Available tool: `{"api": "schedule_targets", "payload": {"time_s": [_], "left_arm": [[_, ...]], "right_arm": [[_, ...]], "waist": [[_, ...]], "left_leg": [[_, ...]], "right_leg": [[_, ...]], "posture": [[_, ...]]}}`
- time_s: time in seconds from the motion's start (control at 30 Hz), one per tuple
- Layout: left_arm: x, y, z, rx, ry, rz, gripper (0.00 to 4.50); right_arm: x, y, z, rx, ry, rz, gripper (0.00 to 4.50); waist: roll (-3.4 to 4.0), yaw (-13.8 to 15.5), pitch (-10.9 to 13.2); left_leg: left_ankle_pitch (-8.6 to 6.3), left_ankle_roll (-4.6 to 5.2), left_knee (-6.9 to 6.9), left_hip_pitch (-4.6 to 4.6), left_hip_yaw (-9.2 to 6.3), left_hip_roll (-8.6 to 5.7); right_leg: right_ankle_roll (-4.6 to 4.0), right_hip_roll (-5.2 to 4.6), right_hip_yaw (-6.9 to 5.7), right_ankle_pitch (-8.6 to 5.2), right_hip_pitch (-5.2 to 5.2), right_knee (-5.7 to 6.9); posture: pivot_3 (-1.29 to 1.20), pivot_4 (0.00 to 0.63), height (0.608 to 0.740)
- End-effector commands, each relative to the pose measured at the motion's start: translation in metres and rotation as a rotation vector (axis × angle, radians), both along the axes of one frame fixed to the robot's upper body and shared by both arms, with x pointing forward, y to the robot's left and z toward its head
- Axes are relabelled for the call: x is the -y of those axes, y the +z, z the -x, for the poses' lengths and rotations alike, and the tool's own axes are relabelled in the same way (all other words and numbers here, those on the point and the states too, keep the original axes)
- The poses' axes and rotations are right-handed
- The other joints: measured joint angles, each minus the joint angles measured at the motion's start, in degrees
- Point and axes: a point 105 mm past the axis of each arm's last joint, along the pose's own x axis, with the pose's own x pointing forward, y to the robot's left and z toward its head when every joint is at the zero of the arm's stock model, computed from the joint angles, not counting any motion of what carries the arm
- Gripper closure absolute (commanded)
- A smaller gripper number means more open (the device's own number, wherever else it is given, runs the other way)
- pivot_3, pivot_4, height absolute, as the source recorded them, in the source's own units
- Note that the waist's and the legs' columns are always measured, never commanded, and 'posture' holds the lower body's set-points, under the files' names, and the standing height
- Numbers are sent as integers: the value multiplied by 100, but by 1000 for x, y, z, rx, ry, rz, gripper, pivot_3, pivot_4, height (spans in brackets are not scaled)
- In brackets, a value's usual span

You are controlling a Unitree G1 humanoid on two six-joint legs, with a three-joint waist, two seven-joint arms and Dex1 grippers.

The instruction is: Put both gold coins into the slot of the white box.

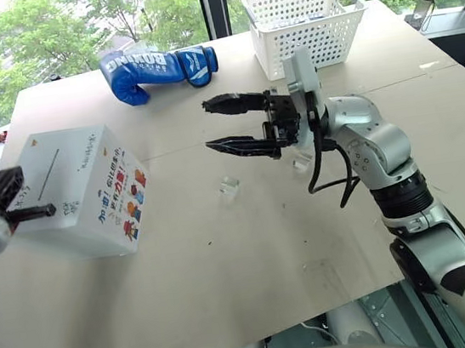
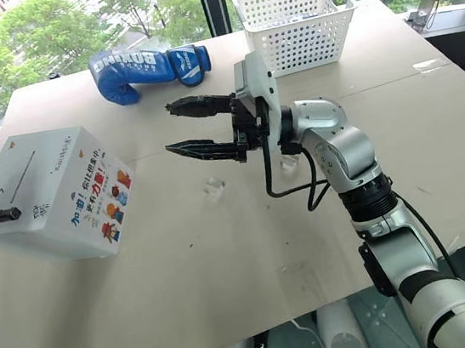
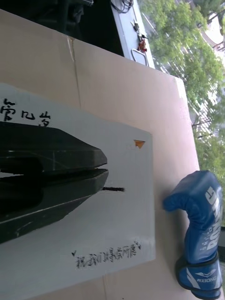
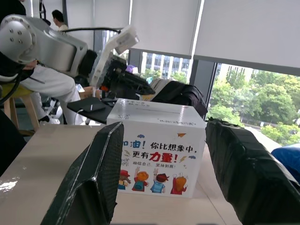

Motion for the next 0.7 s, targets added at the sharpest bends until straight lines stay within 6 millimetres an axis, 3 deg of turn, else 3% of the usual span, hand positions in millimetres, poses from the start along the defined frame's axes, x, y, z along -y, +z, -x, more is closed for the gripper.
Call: {"api": "schedule_targets", "payload": {"time_s": [0.03, 0.33, 0.7], "left_arm": [[3, 3, -1, 49, -36, -10, 4500], [14, -6, -8, 35, -115, -11, 4500], [4, -15, -10, 10, -70, -47, 4500]], "right_arm": [[1, 6, 4, 22, 11, -15, 1530], [1, 7, 3, 20, -1, -23, 1530], [2, 6, 2, 16, -10, -29, 1530]], "waist": [[-2, 1, -1], [-2, 1, -1], [-2, 1, -1]], "left_leg": [[0, 0, 1, -1, -1, 0], [0, 0, 1, 1, -1, 0], [0, 0, 1, 1, -1, 0]], "right_leg": [[0, 0, -1, 0, 0, 0], [0, -2, -1, 0, 1, 1], [0, -3, -1, 0, 1, 2]], "posture": [[0, 150, 721], [0, 150, 721], [0, 150, 721]]}}
